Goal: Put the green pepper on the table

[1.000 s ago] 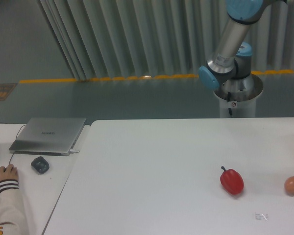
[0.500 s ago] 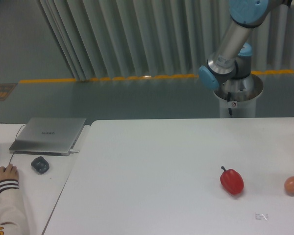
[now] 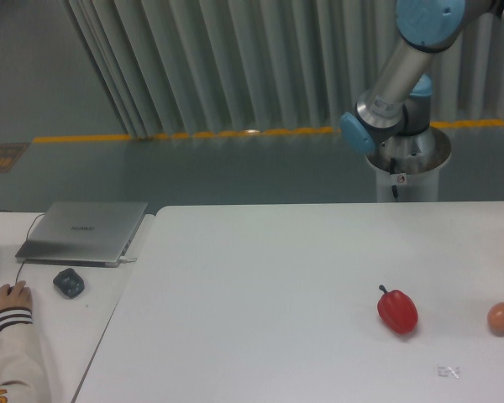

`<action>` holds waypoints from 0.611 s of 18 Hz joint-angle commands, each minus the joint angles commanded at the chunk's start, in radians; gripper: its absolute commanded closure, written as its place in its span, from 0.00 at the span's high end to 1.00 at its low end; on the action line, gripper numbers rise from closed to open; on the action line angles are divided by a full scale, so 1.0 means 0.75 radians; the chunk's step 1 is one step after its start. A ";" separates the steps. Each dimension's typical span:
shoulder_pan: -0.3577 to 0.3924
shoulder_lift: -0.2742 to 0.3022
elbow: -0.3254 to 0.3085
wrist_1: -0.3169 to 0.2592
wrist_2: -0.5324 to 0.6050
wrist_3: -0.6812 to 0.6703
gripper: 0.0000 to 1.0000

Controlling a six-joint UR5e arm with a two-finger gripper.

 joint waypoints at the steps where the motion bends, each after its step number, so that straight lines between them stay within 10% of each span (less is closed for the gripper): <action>1: 0.000 -0.002 0.000 0.000 0.000 0.002 1.00; 4: -0.006 -0.010 0.000 0.002 0.000 0.016 1.00; 8: -0.006 -0.010 -0.004 0.000 0.000 0.027 0.68; 11: -0.004 0.004 -0.004 0.000 0.000 0.031 0.62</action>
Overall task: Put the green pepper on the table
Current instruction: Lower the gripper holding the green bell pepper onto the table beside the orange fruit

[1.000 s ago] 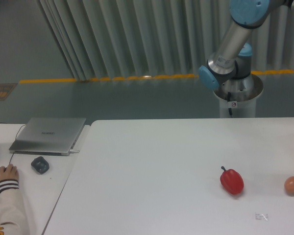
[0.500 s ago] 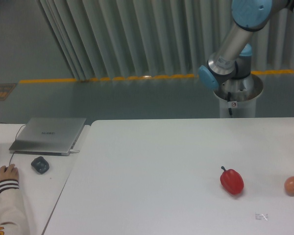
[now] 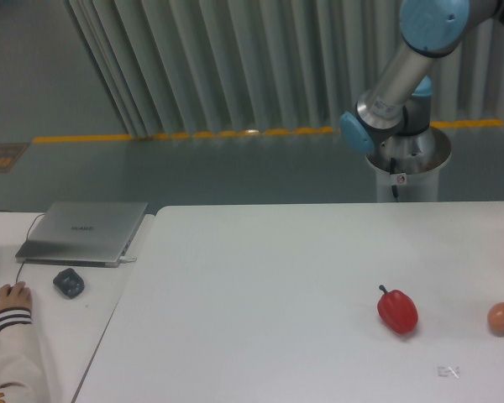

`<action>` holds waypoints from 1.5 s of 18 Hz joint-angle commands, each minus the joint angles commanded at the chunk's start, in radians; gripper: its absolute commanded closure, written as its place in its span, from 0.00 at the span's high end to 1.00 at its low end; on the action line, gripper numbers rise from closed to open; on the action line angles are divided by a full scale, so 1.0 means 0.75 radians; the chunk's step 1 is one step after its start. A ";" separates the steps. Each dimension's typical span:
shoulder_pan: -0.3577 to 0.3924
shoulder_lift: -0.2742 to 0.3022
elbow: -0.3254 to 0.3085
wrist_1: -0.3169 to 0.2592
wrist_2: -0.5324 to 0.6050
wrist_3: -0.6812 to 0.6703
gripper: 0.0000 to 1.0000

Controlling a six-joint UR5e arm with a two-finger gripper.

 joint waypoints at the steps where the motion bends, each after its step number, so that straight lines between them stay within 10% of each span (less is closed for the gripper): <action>1: 0.000 0.010 0.000 -0.004 0.000 0.000 0.61; 14: -0.147 0.374 -0.119 -0.209 0.002 -0.173 0.61; 27: -0.540 0.188 -0.115 -0.070 0.028 -0.740 0.62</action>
